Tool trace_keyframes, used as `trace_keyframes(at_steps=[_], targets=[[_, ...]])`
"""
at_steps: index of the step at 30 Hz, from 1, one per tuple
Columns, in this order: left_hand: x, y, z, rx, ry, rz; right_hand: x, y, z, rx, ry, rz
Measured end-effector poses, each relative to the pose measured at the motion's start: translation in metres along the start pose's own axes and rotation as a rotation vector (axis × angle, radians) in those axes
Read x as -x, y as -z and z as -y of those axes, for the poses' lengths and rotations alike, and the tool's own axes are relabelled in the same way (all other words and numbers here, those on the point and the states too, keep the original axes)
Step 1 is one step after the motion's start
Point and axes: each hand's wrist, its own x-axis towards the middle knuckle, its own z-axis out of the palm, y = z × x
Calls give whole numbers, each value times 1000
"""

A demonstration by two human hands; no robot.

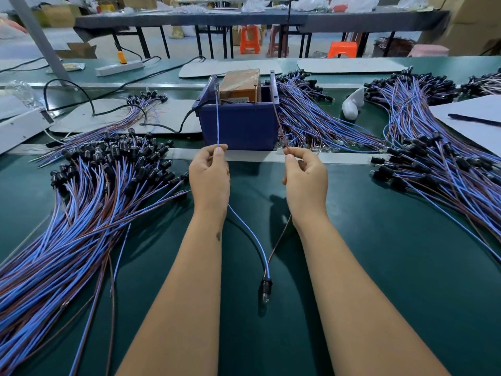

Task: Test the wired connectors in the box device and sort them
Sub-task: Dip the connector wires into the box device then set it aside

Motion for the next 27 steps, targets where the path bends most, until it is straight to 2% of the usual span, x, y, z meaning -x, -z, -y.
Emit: trace_keyframes(at_steps=[6, 22, 27], targets=[[-1, 2, 3, -90, -2, 2, 0, -4, -5, 36, -20, 50], [-2, 8, 5, -143, -45, -50, 0, -5, -6, 33, -22, 68], [-4, 8, 7, -166, -74, -130, 0, -6, -7, 34, -23, 71]])
